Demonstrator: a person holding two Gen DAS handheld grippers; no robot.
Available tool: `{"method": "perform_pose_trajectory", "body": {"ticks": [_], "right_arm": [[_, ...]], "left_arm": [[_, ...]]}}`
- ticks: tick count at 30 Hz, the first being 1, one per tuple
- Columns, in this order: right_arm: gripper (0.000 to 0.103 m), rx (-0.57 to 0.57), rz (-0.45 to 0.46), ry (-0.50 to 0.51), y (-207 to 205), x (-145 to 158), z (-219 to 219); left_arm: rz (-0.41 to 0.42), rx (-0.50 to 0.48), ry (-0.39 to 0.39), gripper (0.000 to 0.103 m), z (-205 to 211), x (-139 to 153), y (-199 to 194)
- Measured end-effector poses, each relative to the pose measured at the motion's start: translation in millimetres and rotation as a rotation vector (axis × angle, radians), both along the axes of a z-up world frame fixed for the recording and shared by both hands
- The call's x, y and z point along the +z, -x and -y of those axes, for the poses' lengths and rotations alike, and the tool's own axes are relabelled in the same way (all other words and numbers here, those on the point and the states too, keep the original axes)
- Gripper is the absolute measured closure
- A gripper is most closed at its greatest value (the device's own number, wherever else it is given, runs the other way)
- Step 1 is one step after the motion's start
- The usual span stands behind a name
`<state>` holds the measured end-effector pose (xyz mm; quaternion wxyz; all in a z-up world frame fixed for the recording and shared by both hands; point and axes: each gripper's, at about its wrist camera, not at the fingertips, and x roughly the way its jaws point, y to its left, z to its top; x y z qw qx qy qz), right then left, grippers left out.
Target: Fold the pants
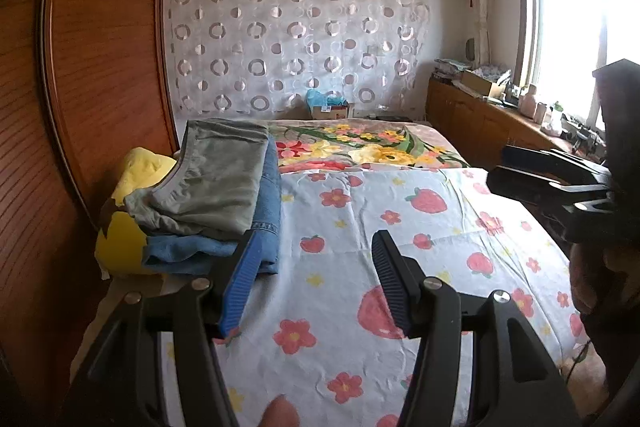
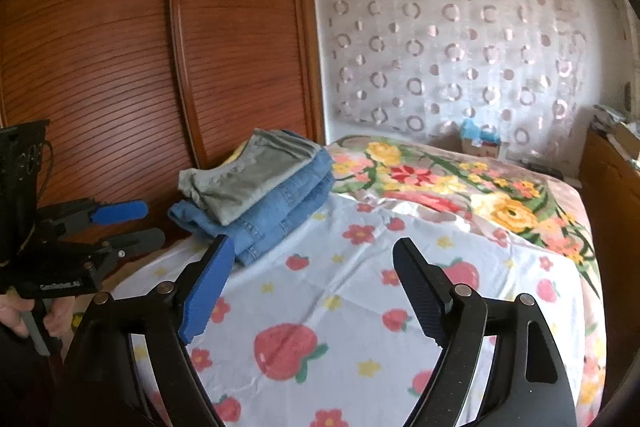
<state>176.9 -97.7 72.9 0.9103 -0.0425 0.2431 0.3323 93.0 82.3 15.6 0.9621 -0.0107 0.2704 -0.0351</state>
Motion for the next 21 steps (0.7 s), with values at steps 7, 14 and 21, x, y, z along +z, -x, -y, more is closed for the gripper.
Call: {"method": "perform_pose_trajectory", "body": {"ticks": [7,14,21], "right_arm": [[0.017,-0.085,0.022,0.003,31.4,-0.5,24.3],[0.017,-0.155,0.019,0.0,60.7,-4.0,49.1],[0.017,-0.224,0.004,0.001,82.9,-10.5,76.7]], "left_arm": [[0.001,-0.042,0.035,0.046,19.1,2.0,11.2],[-0.016,-0.068,0.05,0.046,37.5,1.0,23.0],[-0.021,-0.083,0.045,0.046,55.3,-1.5,37.0]]}}
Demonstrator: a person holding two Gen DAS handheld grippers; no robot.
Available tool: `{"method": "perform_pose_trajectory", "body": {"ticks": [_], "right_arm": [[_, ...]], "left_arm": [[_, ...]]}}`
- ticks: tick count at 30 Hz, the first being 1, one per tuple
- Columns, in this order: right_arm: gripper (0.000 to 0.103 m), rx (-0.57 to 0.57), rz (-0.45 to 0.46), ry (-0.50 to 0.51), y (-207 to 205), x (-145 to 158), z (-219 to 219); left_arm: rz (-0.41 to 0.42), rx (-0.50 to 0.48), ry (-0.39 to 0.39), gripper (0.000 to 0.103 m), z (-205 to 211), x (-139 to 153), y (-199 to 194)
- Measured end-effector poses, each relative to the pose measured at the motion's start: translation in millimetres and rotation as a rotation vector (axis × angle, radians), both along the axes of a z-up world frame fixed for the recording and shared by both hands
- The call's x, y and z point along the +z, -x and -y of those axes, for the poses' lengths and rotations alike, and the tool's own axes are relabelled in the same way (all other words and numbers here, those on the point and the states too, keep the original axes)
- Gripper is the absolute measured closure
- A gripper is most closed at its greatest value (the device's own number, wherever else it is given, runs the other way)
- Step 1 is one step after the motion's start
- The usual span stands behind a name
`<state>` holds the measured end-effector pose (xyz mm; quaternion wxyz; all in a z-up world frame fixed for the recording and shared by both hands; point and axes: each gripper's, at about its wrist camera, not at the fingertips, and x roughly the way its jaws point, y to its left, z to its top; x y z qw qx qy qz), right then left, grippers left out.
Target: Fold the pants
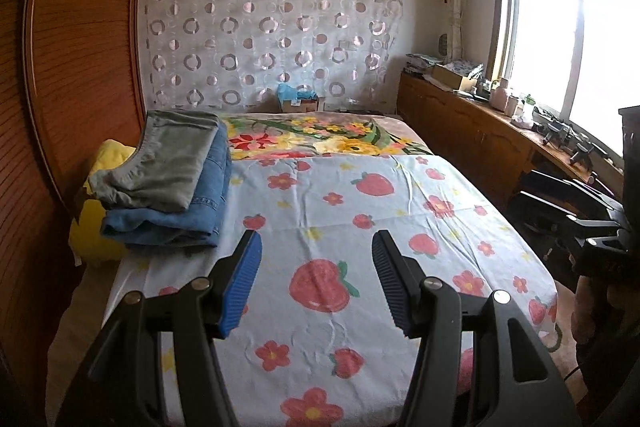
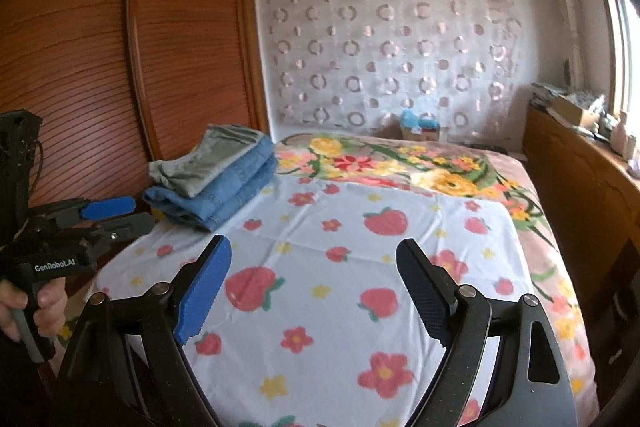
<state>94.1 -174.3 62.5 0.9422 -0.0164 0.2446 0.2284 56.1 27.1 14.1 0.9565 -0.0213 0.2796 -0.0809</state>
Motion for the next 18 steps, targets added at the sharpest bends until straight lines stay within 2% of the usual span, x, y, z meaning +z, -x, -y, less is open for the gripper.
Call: {"method": "perform_pose_trajectory", "body": {"ticks": [12,18], "right_arm": [[0.017,-0.129,-0.014,-0.017,16.6,0.1,41.8],[0.017,-0.166,-0.011,-0.024,17.9,6.8,52.4]], "left_arm": [[-0.027,0.005,-0.022,0.046,11.9,-9.4,5.1],[-0.011,0.004,-0.026,0.046,17.2,-2.2,5.2]]}}
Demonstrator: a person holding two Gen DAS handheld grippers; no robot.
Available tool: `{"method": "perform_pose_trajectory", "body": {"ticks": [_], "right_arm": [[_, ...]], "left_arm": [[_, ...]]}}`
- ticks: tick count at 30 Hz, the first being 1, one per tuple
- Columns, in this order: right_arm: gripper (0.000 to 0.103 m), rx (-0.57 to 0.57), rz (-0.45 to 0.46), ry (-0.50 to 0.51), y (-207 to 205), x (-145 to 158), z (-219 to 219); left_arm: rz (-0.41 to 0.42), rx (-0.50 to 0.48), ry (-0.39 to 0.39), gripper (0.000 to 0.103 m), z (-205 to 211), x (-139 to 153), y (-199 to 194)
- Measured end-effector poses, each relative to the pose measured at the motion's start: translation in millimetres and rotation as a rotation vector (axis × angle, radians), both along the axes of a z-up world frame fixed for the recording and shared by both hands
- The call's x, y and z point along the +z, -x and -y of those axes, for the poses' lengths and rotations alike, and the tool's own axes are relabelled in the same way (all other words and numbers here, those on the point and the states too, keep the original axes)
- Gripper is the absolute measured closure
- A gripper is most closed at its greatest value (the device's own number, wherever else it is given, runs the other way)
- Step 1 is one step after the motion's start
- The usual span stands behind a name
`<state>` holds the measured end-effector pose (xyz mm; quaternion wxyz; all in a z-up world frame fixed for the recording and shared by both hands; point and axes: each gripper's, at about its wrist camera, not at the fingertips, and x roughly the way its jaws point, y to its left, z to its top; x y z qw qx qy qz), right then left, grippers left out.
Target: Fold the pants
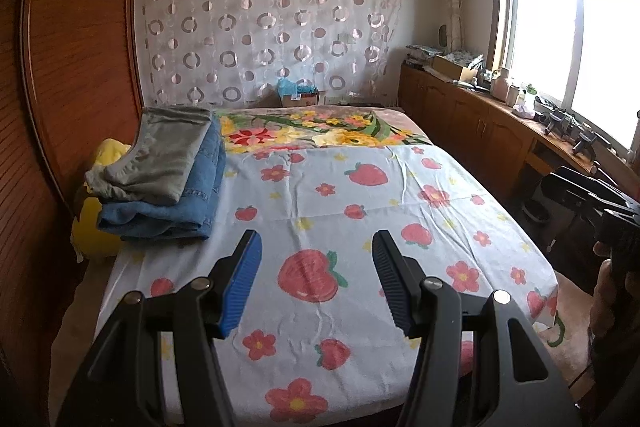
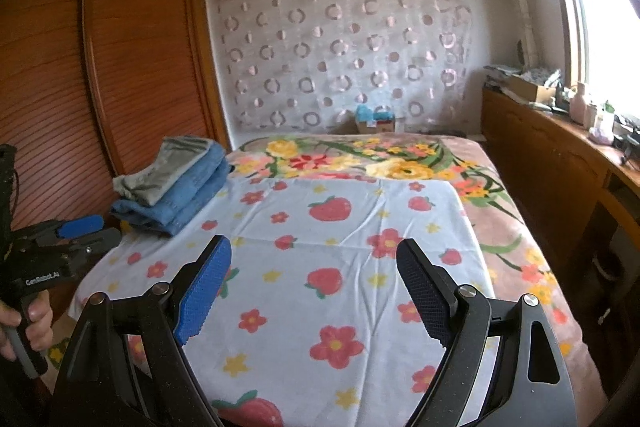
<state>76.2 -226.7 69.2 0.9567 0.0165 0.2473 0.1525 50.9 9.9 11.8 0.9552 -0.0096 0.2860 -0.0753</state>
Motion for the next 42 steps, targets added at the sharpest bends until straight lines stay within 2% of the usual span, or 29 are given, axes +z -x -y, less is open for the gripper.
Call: {"method": "perform_pose_trajectory", "body": {"ticks": [17,42], "right_arm": [[0.016,-0.069,0.097,0.001,21.3,44.3,5.7],[0.016,-0.066,0.107,0.005,25.1,47.2,1.1]], "left_arm": [[0.131,0.024,-0.017,0.046,-2.3,57.8,15.0],[0.128,0.046,-0.018,0.046,-7.0,55.8,20.6]]}}
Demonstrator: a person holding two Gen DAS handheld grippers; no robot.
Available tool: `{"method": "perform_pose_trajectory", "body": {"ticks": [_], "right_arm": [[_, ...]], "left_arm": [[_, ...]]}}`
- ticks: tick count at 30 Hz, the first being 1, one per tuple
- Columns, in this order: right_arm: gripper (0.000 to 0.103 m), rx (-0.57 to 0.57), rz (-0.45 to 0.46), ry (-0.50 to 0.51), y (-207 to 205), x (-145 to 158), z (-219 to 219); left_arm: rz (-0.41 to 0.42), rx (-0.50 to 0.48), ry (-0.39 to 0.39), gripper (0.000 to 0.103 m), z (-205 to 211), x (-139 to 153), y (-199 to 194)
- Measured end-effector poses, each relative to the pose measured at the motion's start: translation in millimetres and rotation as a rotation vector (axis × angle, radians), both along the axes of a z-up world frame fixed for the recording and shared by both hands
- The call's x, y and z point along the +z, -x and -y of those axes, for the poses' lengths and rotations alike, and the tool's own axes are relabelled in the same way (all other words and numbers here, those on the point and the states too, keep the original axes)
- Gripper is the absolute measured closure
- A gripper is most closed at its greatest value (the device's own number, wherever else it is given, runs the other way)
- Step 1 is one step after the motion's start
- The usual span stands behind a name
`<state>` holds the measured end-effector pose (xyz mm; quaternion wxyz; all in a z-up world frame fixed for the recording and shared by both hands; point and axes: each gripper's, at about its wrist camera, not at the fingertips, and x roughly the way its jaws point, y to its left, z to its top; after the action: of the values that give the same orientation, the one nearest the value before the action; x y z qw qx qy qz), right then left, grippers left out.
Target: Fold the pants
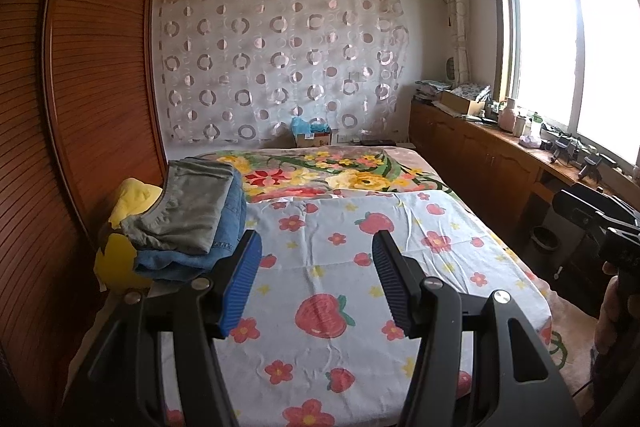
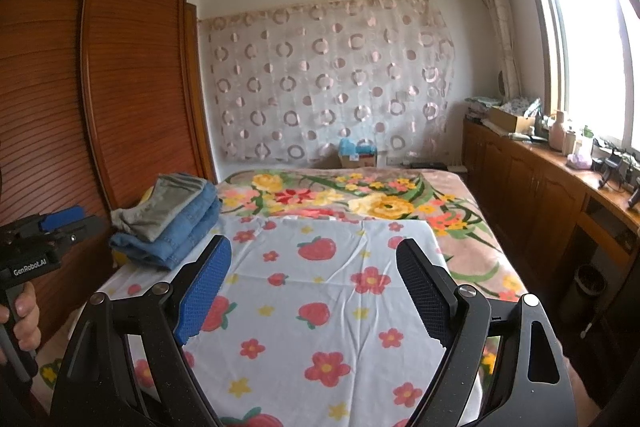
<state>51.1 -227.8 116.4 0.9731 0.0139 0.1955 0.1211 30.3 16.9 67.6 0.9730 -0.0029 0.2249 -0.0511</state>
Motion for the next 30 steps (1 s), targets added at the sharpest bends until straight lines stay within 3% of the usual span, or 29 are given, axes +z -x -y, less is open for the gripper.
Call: {"method": "perform_pose_trajectory", "body": {"ticks": [30], "right_arm": [[0.016,0.0,0.001,0.0,1.2,2.7,1.7]], "left_arm": [[-0.001,0.002,-0.003,0.046,-0.4,-1.9,-0.9]]}}
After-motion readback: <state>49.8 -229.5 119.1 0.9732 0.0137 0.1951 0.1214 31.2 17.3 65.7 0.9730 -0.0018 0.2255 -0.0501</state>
